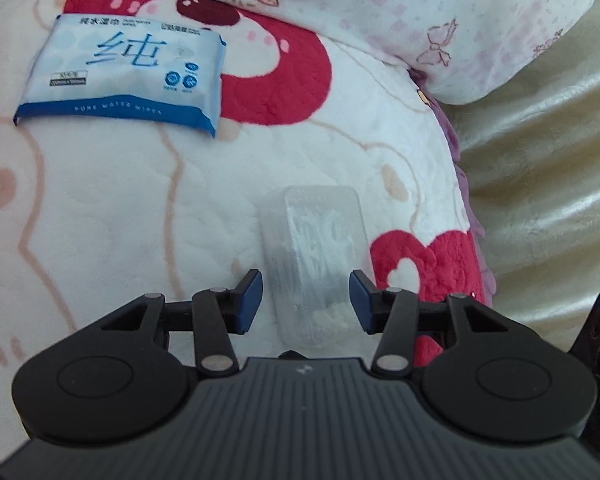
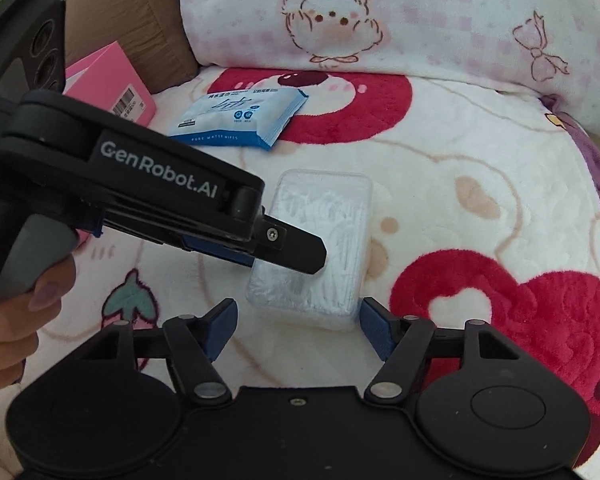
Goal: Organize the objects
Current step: 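Lift the clear box with both grippers and carry it into the pink box, then lower the clear box beside the tissue pack and open both grippers, then withdraw both tools up and away from the pink box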
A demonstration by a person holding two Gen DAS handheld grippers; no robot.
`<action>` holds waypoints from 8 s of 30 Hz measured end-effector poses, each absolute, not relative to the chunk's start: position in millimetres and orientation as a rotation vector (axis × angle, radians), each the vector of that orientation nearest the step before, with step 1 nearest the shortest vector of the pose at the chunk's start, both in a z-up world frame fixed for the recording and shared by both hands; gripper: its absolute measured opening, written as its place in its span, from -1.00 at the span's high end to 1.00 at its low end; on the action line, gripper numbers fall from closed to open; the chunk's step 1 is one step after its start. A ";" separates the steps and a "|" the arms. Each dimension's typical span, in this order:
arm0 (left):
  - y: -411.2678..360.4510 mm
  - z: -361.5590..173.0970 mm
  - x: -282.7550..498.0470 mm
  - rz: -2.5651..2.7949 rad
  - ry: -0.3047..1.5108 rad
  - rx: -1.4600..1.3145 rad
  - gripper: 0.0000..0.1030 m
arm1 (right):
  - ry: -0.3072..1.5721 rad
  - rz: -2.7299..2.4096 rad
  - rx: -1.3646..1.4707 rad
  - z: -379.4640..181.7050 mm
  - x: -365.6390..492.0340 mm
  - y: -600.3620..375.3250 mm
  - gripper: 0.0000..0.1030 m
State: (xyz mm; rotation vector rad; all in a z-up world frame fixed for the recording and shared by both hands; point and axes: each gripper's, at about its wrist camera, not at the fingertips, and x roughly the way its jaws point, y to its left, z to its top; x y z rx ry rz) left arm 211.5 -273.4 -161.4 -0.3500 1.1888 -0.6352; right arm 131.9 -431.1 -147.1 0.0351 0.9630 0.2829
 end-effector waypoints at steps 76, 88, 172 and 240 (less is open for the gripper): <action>-144.1 -13.9 56.1 -0.579 1.102 -0.174 0.17 | 0.983 0.387 -0.081 -11.2 12.7 -296.1 -0.33; -100.5 26.8 63.6 -0.633 1.039 -0.170 0.19 | 0.921 0.422 -0.123 29.6 17.4 -264.4 -0.33; 40.2 -145.0 275.3 -0.457 1.093 -0.668 0.22 | 0.900 0.374 -0.568 -91.6 213.0 -100.6 -0.34; 5.4 -36.1 188.7 -0.281 1.053 -0.123 0.10 | 0.849 0.508 -0.116 -17.8 133.7 -195.8 0.03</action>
